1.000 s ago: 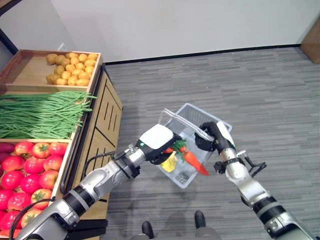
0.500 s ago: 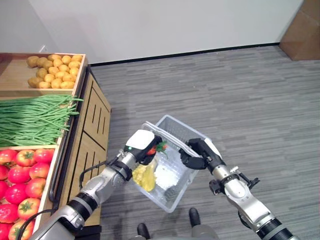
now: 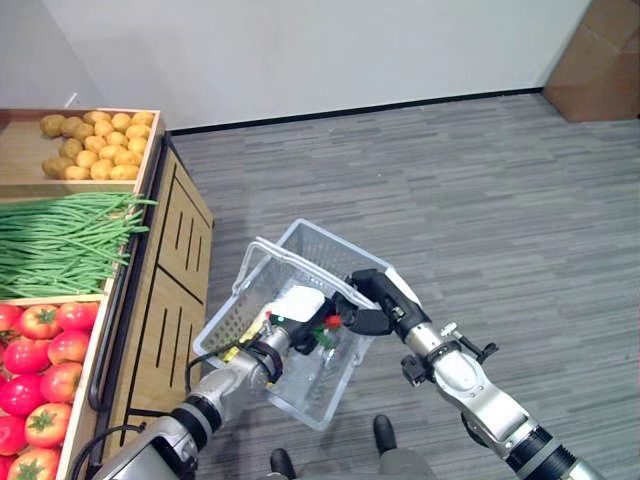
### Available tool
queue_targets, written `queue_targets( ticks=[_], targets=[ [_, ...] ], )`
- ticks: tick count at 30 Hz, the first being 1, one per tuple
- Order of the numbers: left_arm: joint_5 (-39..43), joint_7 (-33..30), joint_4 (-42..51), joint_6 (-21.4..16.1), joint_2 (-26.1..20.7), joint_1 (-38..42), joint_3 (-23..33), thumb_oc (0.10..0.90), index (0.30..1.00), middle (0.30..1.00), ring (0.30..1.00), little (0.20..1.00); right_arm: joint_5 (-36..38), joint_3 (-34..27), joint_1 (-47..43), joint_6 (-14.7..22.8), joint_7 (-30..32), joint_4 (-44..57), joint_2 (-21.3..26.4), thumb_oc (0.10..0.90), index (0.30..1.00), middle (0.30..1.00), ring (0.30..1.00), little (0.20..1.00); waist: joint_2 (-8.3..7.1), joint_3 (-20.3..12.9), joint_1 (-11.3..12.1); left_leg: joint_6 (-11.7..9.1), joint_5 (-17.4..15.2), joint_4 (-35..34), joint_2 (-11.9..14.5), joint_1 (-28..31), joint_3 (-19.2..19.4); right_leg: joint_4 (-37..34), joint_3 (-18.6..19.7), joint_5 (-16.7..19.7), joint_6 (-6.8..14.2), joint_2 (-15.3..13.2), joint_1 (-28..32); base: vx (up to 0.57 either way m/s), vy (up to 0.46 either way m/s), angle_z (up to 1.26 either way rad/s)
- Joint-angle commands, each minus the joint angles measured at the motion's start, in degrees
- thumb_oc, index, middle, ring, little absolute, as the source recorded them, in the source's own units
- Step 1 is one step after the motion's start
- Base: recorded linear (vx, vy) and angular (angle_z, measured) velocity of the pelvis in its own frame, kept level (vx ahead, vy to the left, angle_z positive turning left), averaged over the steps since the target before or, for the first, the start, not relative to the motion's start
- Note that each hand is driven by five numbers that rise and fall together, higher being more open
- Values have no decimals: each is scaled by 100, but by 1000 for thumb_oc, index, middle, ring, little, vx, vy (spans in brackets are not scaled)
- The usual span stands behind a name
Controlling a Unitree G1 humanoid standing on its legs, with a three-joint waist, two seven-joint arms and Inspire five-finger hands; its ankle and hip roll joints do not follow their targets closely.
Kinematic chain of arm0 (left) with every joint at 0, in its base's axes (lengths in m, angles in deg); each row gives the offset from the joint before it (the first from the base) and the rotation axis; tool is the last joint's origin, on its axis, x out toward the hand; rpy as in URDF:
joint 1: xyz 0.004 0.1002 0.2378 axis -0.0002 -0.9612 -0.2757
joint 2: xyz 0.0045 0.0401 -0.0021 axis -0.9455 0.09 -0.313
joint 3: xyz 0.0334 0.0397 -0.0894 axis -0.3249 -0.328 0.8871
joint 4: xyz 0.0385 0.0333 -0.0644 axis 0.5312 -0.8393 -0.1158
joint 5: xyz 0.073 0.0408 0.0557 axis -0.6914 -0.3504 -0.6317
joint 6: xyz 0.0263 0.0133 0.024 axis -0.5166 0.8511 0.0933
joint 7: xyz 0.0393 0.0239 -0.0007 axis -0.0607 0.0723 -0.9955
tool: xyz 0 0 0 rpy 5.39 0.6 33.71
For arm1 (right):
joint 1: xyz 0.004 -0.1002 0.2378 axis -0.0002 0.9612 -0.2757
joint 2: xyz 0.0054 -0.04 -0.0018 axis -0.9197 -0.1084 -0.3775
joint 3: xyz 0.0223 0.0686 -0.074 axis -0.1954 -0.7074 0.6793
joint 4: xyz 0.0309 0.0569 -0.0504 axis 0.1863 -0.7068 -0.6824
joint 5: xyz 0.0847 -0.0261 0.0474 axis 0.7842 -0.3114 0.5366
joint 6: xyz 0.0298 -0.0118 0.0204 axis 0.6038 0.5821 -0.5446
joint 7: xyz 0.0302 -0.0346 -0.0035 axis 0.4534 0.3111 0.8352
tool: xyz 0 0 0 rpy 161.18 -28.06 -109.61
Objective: Get the vegetables into the basket
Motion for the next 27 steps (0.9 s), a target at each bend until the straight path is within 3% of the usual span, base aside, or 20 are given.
queue_targets(
  ticks=[1,2,3,9,16,17,18,20,27],
  targets=[
    [-350,-302,-433,-30,89,892,-79,824,893,893,893,893,430,-182,-970,1222,73,1234,-426,400,300,300,300,300,-160,-472,34,-149,-154,18,57,73,-162,-5,-348,-58,290,-146,84,0,0,0],
    [-352,-302,-434,-28,91,893,-79,824,893,893,893,893,428,-182,-970,1221,75,1235,-426,400,300,300,300,300,-160,-472,35,-149,-154,18,57,73,-162,-5,-348,-58,290,-147,84,0,0,0],
    [-372,-314,-443,-6,88,901,-76,900,1000,1000,1000,1000,407,-183,-965,1214,83,1231,-423,400,300,300,300,300,-160,-471,34,-147,-153,18,54,76,-167,-5,-353,-59,288,-148,91,0,0,0],
    [-340,-335,130,-13,-123,880,82,900,1000,1000,1000,1000,103,-311,-843,1150,236,1066,-417,400,300,300,300,300,-150,-479,108,-136,-134,18,43,53,-269,-5,-430,-74,276,-179,152,-4,-1,1],
    [443,-277,1051,-348,-324,340,376,900,1000,1000,1000,1000,-438,-620,-776,982,606,256,-541,400,300,300,300,300,-175,-505,242,-115,-112,18,16,19,-418,-5,-556,-85,255,-219,228,-10,-8,8],
    [623,-241,1174,-387,-332,261,392,900,1000,1000,1000,1000,-461,-680,-756,1002,693,126,-584,400,300,300,300,300,-177,-507,263,-109,-110,18,12,11,-438,-5,-571,-83,255,-224,235,-7,-4,10],
    [1608,284,2355,-259,-706,215,868,900,1000,1000,1000,1000,-642,-1087,-659,947,886,-96,-451,400,300,300,300,300,-165,-527,312,-96,-102,18,-7,-4,-477,-5,-615,-68,257,-237,257,-3,3,11],
    [2100,404,2638,-633,-668,-88,797,900,1000,1000,1000,1000,-739,-1183,-539,813,941,-462,-556,400,300,300,300,300,-154,-526,384,-80,-107,18,-31,-11,-543,-5,-671,-88,254,-256,309,0,10,16],
    [3368,865,3393,-843,-925,-902,1055,900,1000,1000,1000,1000,-1337,-1543,-761,574,1333,-2136,-759,400,300,300,300,300,-175,-542,558,-64,-99,18,-64,-65,-779,-5,-864,-127,222,-287,407,-5,-5,24]
  ],
)
